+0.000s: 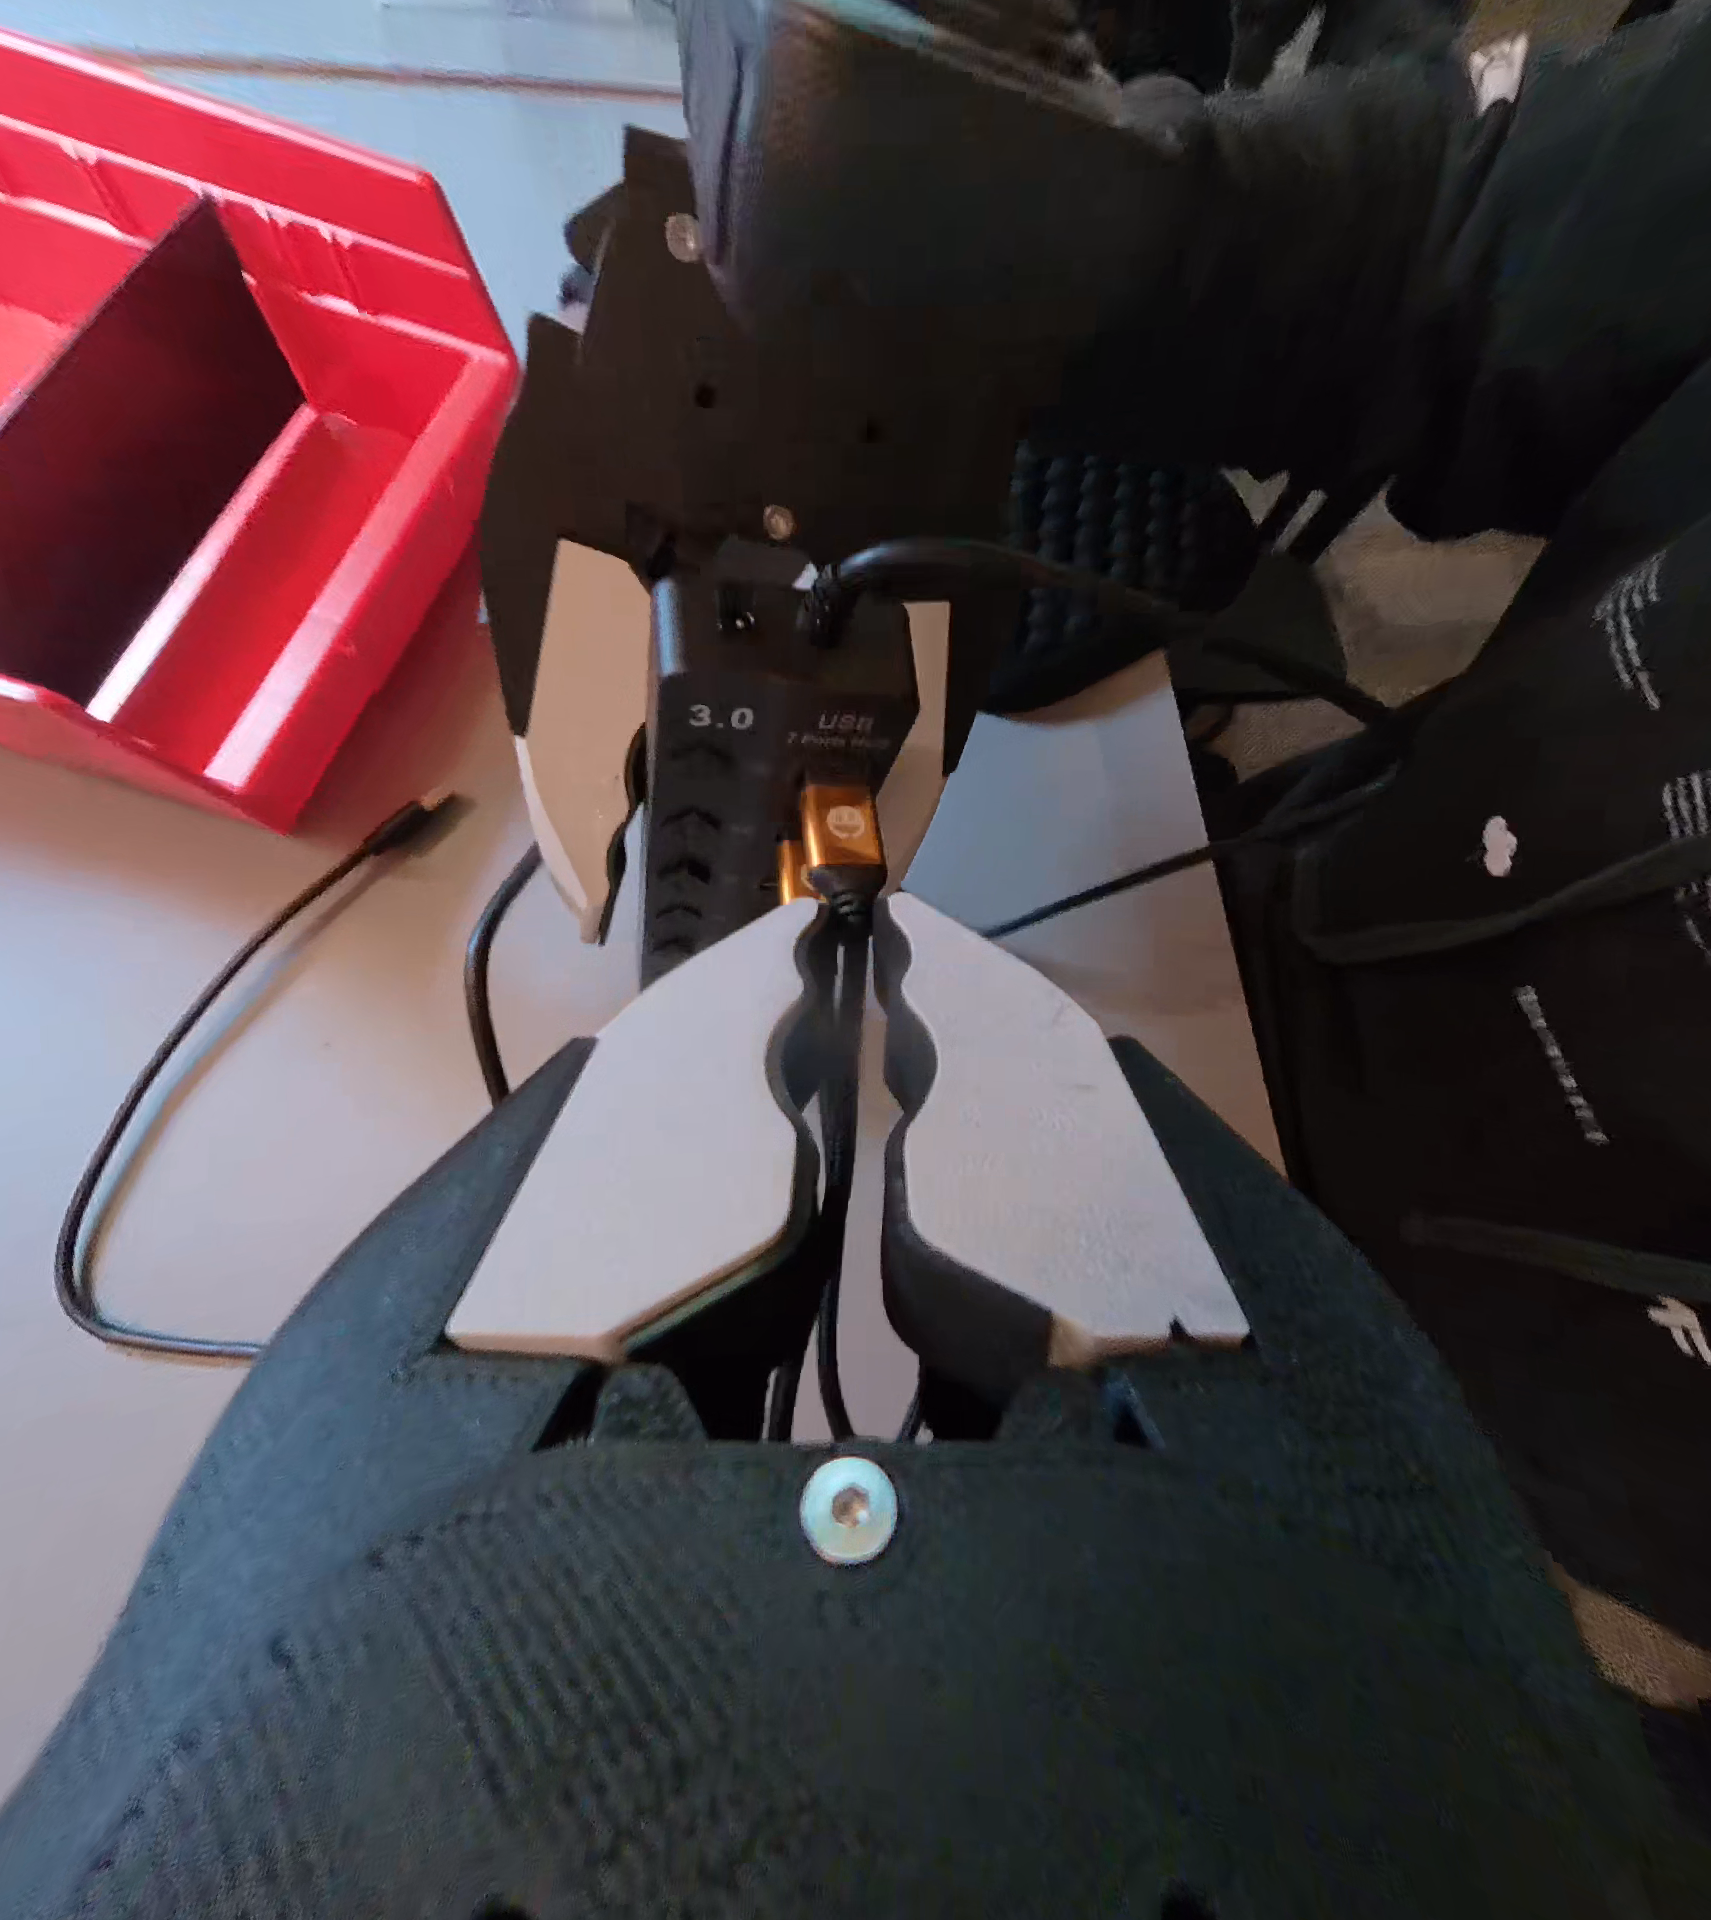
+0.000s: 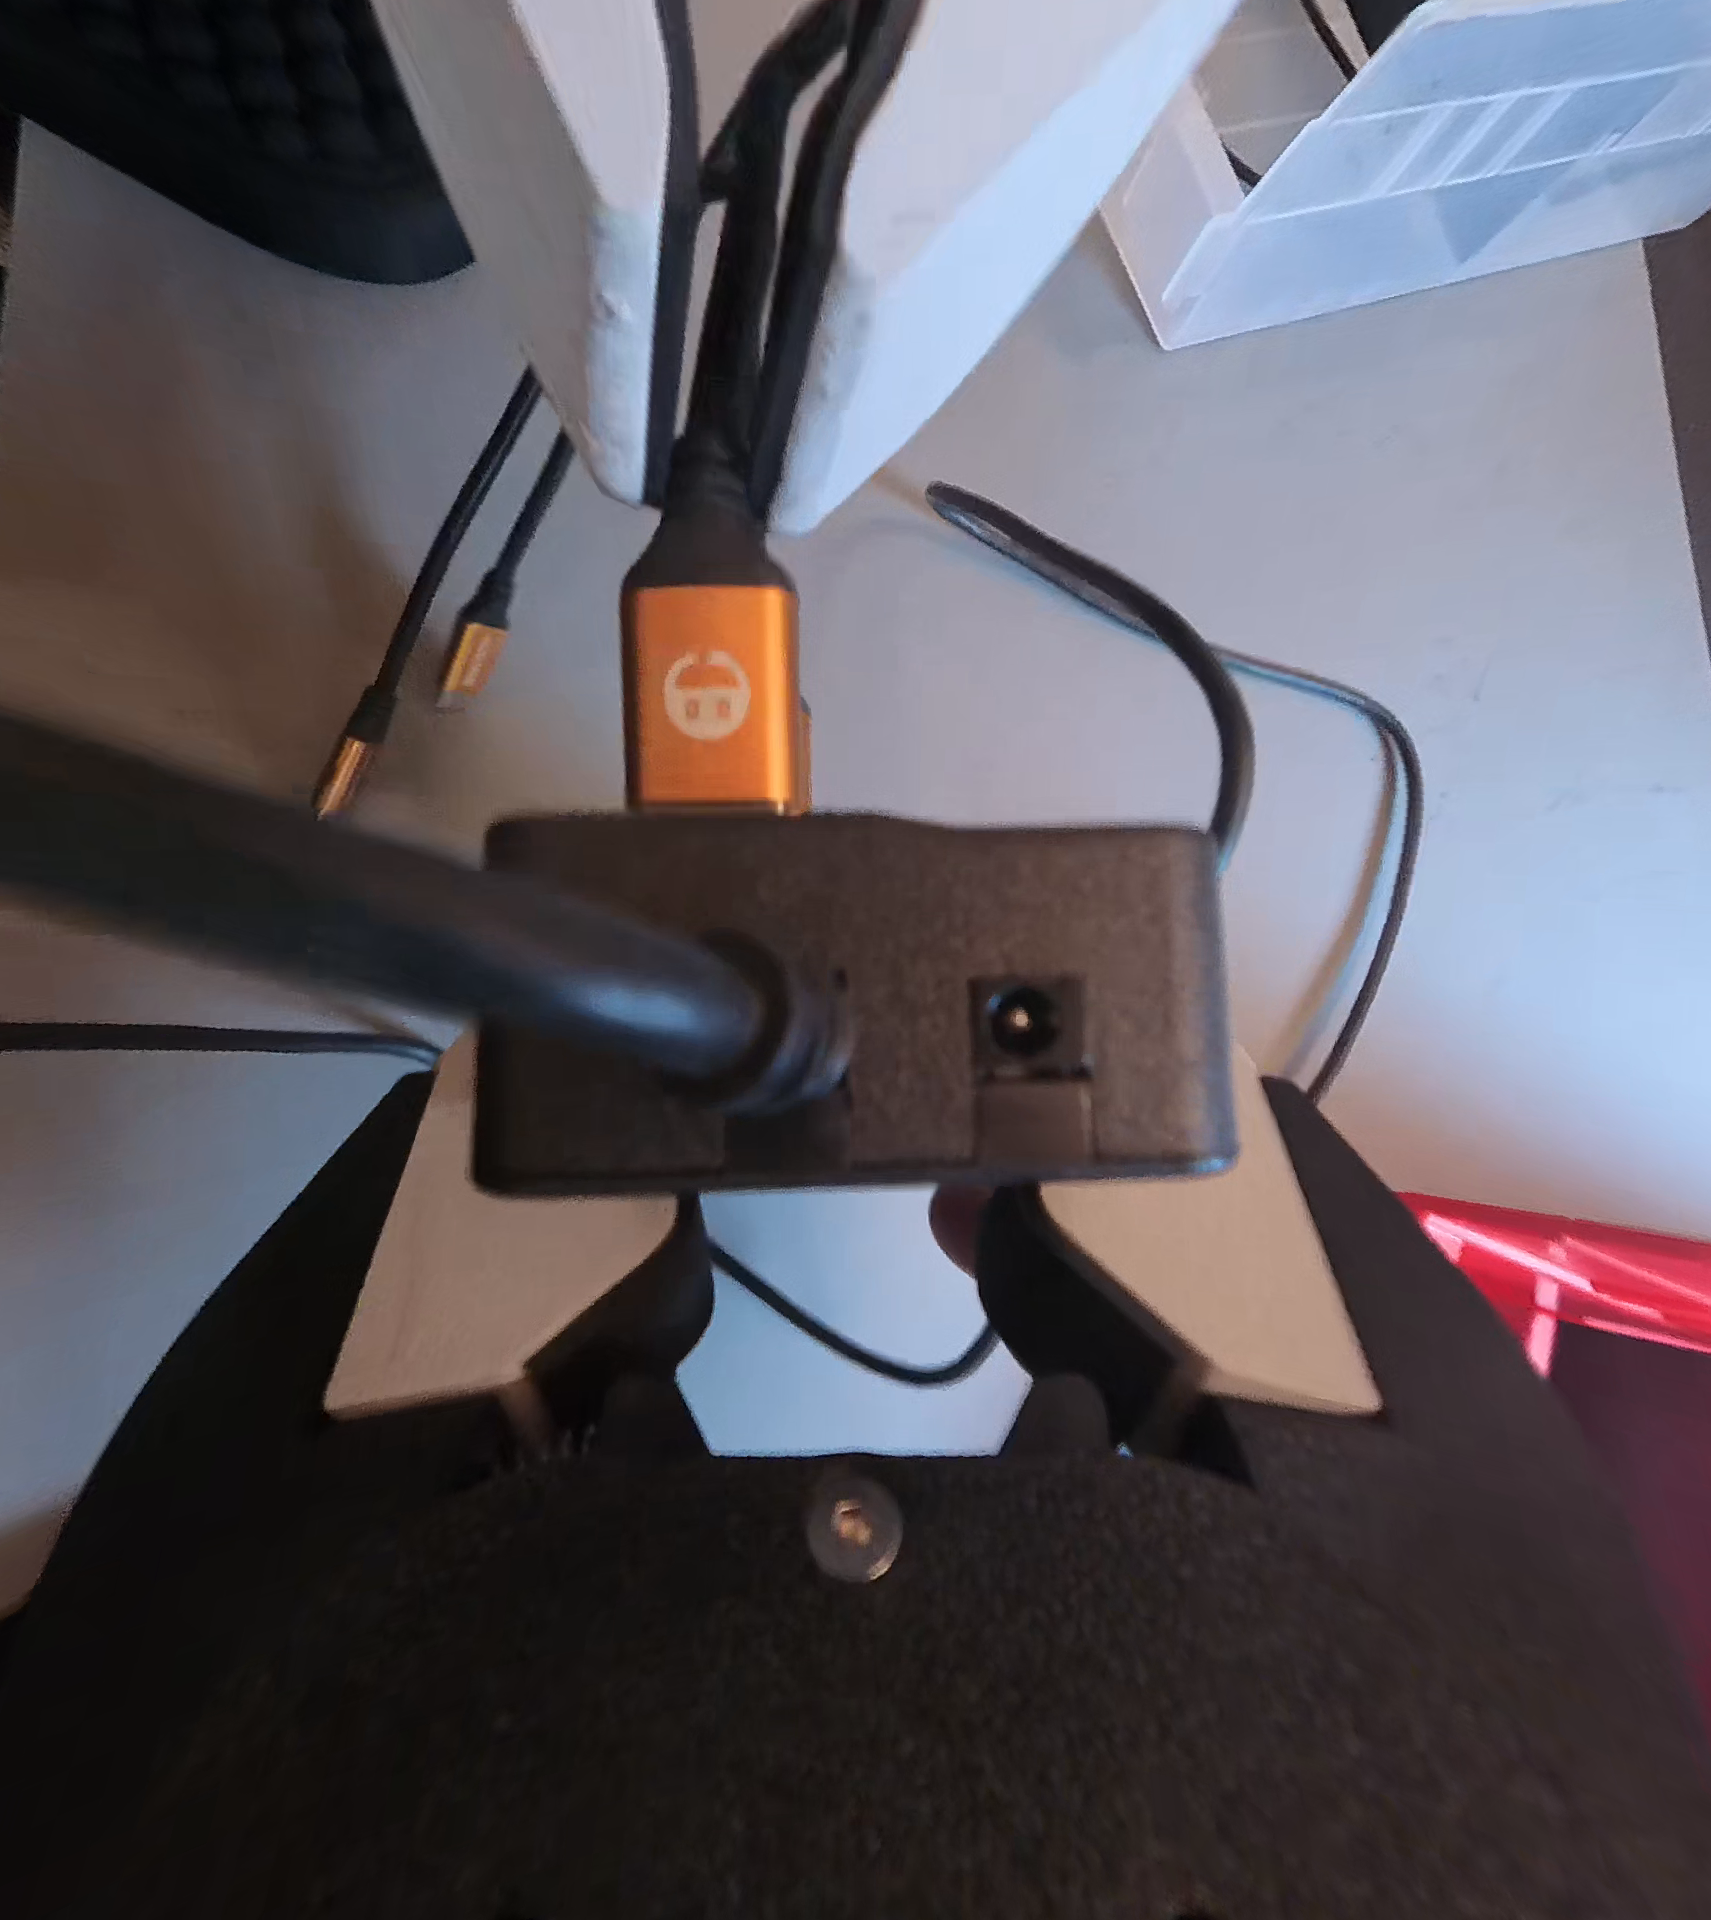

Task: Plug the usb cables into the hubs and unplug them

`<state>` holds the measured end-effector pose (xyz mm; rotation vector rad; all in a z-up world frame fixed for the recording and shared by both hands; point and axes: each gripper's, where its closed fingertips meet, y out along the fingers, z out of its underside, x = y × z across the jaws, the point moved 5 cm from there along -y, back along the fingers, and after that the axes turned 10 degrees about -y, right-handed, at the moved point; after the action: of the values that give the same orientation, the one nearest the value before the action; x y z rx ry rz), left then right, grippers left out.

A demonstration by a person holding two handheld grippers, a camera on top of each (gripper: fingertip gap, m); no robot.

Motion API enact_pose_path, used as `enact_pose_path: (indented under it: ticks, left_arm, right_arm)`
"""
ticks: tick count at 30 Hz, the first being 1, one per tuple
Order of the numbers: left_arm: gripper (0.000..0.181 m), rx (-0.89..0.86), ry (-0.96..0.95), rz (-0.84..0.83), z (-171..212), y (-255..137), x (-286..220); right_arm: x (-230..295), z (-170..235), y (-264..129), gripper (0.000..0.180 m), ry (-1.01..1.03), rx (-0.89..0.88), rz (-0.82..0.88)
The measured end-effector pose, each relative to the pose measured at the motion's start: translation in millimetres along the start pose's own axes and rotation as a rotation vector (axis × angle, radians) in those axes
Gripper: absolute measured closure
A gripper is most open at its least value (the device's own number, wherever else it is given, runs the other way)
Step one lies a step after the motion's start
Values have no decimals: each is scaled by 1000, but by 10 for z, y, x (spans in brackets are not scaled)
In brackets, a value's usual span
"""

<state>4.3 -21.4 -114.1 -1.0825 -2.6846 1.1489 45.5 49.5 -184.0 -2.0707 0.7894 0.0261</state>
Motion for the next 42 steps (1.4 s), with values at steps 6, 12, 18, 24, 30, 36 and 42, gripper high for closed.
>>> enact_pose_path:
  ticks: [6,12,18,24,30,36,42]
  left_arm:
    - [175,27,5,-24,34,86,24]
    - [174,-46,35,-55,-23,73,66]
    - [161,-386,34,-30,-209,-535,136]
    - [156,-328,-80,-272,167,-691,781]
    - [140,111,-93,-4,676,185,754]
    - [181,136,-48,-183,560,271,824]
    - [181,-19,20,-230,153,165,484]
  right_arm:
    - [-2,38,42,115,2,-12,0]
    - [-46,58,6,115,52,-84,40]
    - [-71,-109,-236,115,54,-267,88]
    - [23,-203,-513,115,17,-339,64]
    - [114,-227,-614,115,-1,-348,89]
    - [170,-156,-694,115,31,-408,107]
    - [134,-147,-573,115,17,-397,144]
